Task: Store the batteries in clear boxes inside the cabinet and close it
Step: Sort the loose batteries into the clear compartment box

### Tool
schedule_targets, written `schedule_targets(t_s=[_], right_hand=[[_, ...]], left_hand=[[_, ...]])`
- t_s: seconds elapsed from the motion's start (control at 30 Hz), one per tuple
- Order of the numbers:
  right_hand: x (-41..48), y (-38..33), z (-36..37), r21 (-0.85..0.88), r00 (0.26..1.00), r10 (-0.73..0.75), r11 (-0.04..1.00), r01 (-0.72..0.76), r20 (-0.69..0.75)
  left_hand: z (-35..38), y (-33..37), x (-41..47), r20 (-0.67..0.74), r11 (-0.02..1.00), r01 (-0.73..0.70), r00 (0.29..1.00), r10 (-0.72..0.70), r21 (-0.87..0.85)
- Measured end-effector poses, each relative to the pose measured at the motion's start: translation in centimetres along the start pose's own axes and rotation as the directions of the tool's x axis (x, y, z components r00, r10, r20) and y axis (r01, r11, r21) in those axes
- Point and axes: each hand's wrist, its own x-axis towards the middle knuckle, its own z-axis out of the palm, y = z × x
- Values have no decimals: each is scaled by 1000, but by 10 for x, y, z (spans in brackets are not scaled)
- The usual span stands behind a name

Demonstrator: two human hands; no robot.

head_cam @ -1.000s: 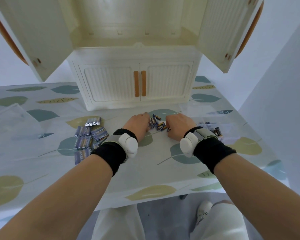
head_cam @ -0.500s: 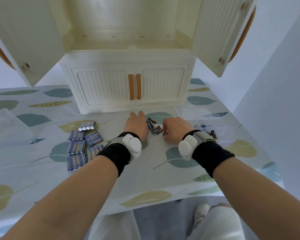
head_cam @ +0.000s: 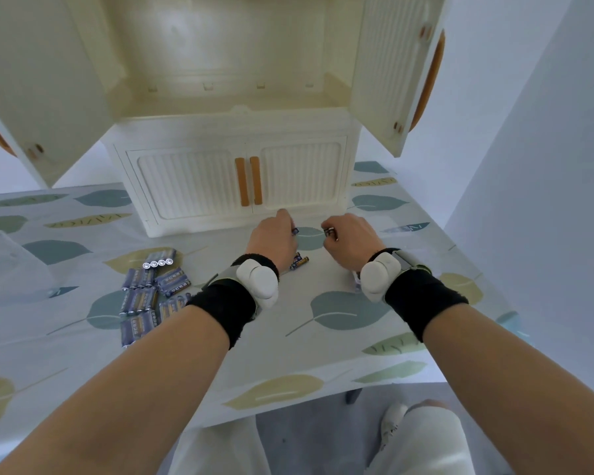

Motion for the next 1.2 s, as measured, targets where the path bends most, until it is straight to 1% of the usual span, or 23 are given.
schedule_targets(t_s=[0.17, 0.23, 0.37, 0.6, 0.7, 0.77, 0.87, 1.07, 1.2], right_hand=[[-12, 35, -23, 78, 987, 133, 989, -126, -95], [-18, 53, -30, 94, 976, 188, 979, -178, -106], [-25, 77, -35, 121, 966, 233, 968, -220, -113], [-27, 102, -30, 154, 969, 216, 968, -196, -122], [-25, 104, -28, 165, 979, 186, 972, -170, -84], [-25, 106, -27, 161, 983, 175, 973, -164, -56], [-24, 108, -29, 179, 980, 191, 968, -177, -63], [-20, 97, -36, 175, 978, 163, 974, -140, -126], [-10, 70, -34, 167, 990, 84, 984, -64, -114]], left_hand=[[8, 45, -1, 29, 985, -140, 989, 144, -102], [17, 63, 0, 37, 977, -187, 981, 191, -100], [33, 80, 3, 58, 964, -248, 966, 254, -93], [56, 94, 12, 101, 974, -221, 969, 225, -51], [58, 92, 14, 108, 976, -216, 970, 216, -10], [57, 90, 15, 110, 976, -216, 970, 216, -14], [54, 88, 15, 100, 974, -226, 969, 227, -25], [43, 67, 16, 39, 976, -218, 975, 218, 19], [24, 36, 13, 45, 983, -169, 985, 166, 66]])
